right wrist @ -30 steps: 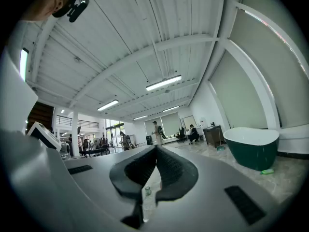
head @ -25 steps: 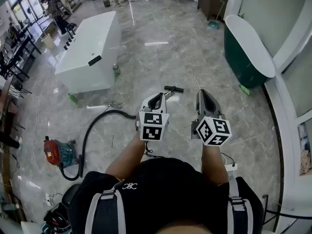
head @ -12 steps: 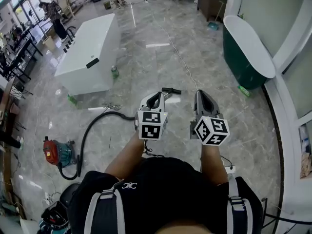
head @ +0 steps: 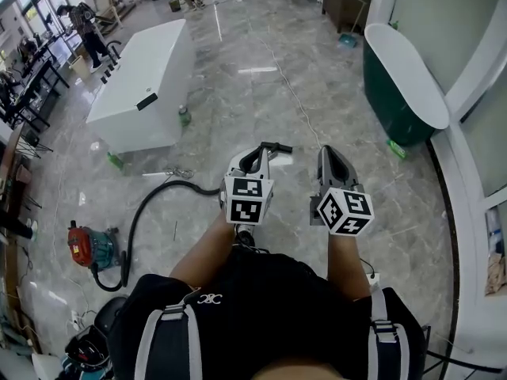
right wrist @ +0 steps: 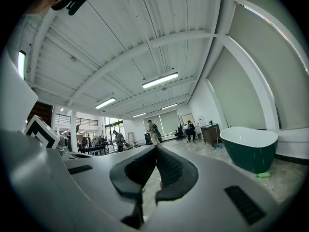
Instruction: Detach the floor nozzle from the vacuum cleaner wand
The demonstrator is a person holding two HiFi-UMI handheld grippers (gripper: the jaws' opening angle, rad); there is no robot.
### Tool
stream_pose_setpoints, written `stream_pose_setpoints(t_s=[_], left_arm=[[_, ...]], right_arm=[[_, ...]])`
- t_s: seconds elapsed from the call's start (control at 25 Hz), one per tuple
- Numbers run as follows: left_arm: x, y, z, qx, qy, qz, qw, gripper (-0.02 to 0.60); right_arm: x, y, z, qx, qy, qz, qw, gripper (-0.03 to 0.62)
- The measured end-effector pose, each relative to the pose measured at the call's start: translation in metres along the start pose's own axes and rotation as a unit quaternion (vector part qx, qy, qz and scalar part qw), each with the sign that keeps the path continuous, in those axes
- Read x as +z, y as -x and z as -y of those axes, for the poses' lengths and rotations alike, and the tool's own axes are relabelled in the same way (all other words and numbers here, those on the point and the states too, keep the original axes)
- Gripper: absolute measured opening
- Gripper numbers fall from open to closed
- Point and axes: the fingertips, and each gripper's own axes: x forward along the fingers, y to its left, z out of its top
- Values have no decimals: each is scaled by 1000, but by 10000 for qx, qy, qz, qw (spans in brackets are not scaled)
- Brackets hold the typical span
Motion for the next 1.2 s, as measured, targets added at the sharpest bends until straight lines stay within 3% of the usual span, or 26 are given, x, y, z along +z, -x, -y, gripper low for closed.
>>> stream_pose_setpoints(t_s=[0.2, 0.36, 0.56, 0.88, 1.2], left_arm=[[-1, -36, -19, -216, 90, 22, 9997, 9], [7, -75, -41, -523, 514, 32, 9973, 9], [25, -113, -107, -607, 1070, 109, 9923, 9], [38, -165, -203, -256, 707, 204, 9970, 9], [34, -204, -267, -55, 844, 101, 9964, 9]], right_arm=[[-11, -32, 5, -173, 99, -51, 9998, 14], [-12, -78, 17, -321, 149, -86, 9993, 14], [0, -150, 5, -335, 138, -31, 9993, 14], [2, -261, -25, -207, -9, -52, 9998, 14], [2, -334, -44, -46, 54, -191, 9998, 14]])
